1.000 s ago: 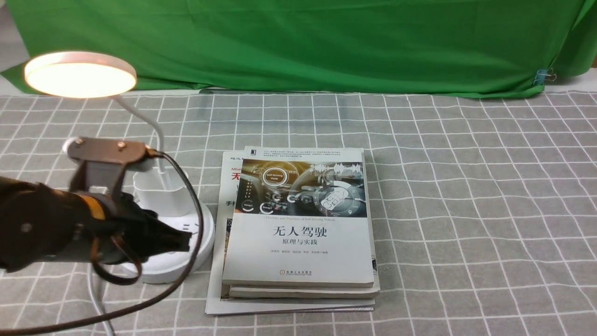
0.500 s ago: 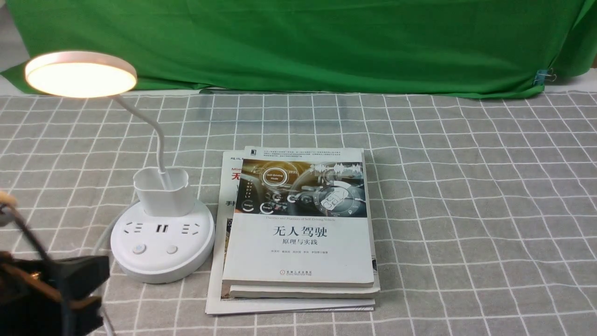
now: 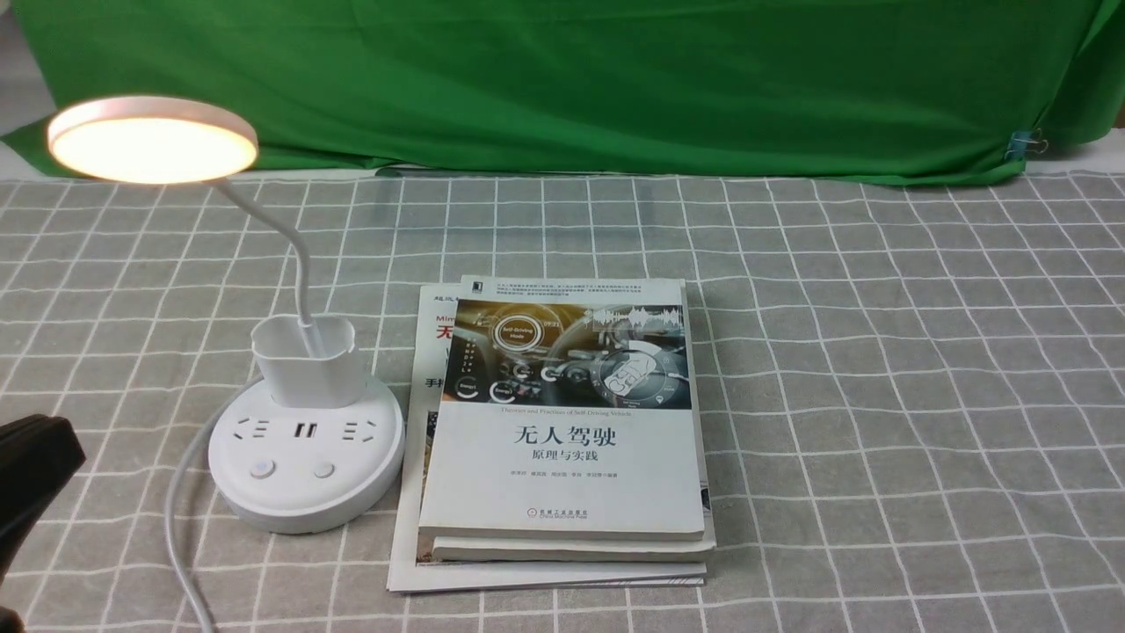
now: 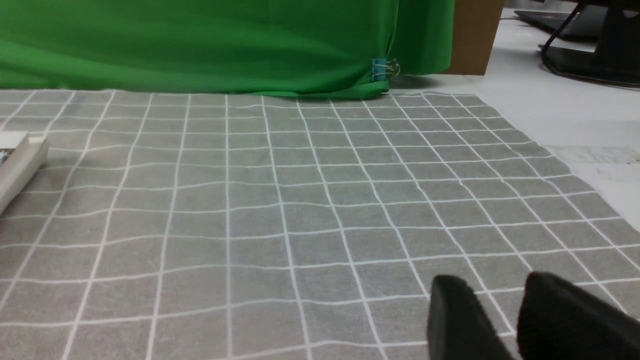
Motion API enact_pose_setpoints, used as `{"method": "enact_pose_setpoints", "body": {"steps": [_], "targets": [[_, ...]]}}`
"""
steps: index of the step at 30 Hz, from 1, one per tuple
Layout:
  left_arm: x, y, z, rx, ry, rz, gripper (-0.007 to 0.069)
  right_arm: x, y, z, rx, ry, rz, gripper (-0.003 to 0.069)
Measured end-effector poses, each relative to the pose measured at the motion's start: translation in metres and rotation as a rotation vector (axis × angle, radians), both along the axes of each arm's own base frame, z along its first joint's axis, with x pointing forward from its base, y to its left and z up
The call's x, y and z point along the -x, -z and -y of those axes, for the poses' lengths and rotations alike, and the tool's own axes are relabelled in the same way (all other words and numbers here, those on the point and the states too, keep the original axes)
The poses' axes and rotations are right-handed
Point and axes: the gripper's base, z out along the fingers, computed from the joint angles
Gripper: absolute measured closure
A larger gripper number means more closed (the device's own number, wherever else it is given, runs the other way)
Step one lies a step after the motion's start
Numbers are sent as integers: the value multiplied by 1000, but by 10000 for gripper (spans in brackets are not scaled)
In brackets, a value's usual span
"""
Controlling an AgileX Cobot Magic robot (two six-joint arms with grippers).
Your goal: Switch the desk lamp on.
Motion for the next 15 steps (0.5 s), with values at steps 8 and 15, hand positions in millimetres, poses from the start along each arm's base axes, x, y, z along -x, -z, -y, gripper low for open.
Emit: {"method": "enact_pose_setpoints", "body": {"steps": [8, 15], "targets": [[0, 0, 0, -3, 0, 1, 606, 0, 0, 0, 0, 0, 0, 414], [0, 2, -1, -15, -8, 29, 606, 0, 0, 0, 0, 0, 0, 414]]}}
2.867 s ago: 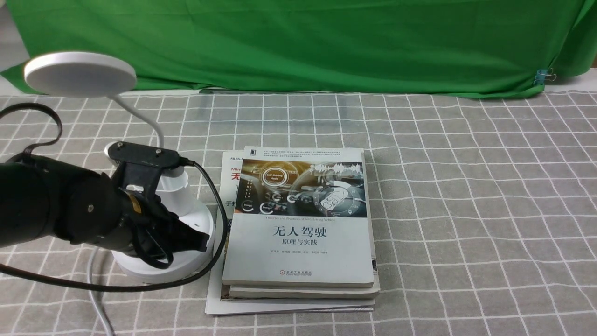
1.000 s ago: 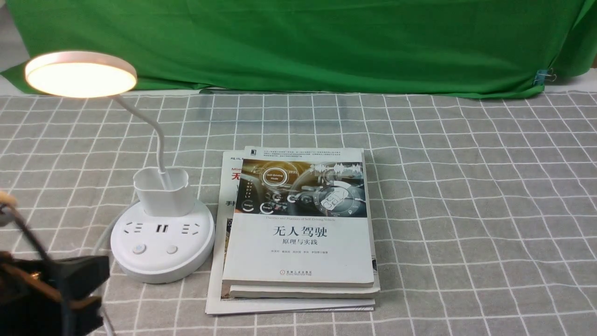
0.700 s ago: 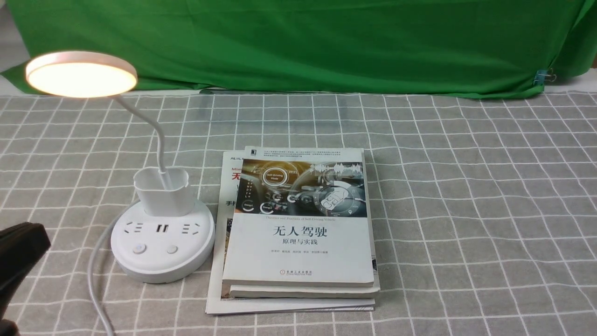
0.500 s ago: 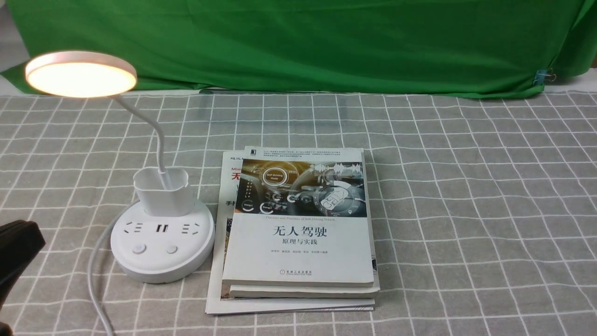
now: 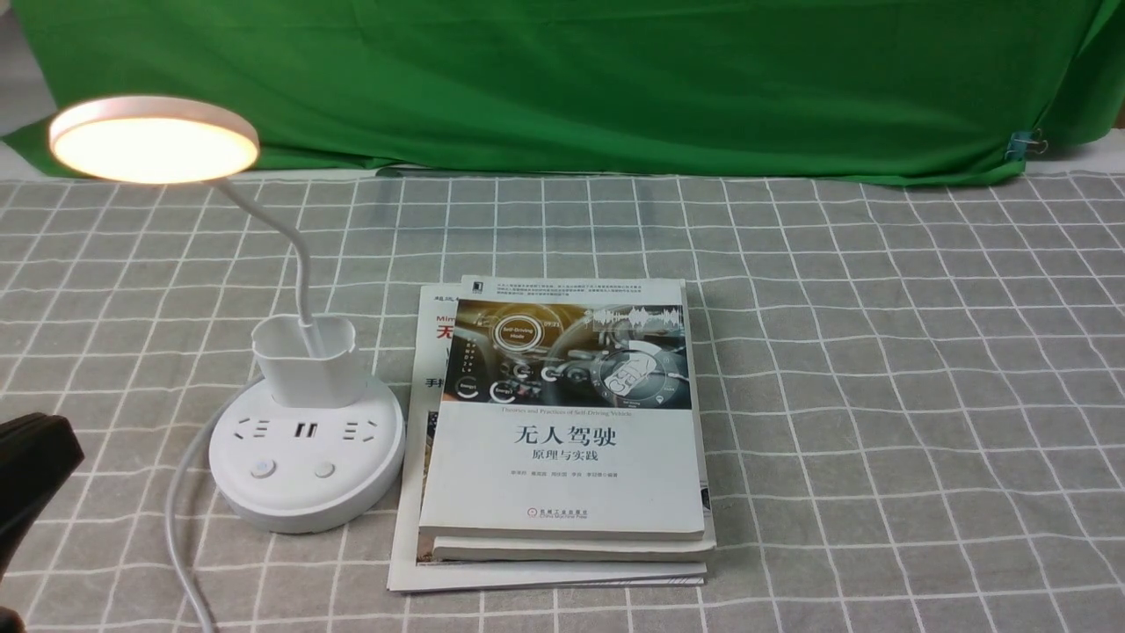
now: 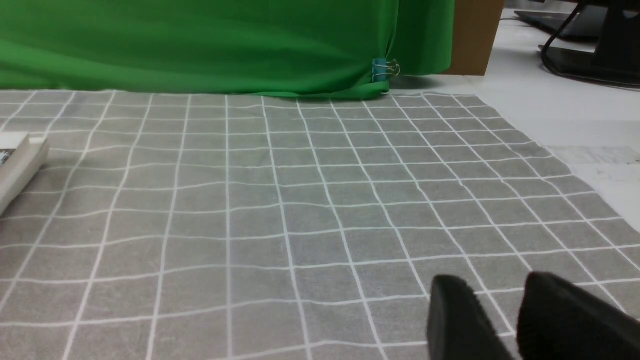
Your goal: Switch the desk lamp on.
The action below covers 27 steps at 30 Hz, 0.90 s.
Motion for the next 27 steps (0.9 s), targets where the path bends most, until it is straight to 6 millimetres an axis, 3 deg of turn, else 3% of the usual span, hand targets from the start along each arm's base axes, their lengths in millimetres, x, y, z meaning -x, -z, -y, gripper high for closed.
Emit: {"method": "enact_pose_setpoints", "body": {"steps": [4, 8, 9, 13, 15, 27], "targets": [[6, 14, -6, -57, -49, 91, 606, 0, 0, 0, 0, 0, 0, 414], [9, 47, -13, -174, -143, 130, 606, 0, 0, 0, 0, 0, 0, 414], [10, 66, -16, -207, -186, 113, 606, 0, 0, 0, 0, 0, 0, 414], [8, 104, -20, -243, -243, 30, 606, 0, 0, 0, 0, 0, 1, 414], [8, 111, -21, -226, -254, 6, 606, 0, 0, 0, 0, 0, 0, 414], [7, 108, -21, -197, -267, 43, 606, 0, 0, 0, 0, 0, 0, 414]]}}
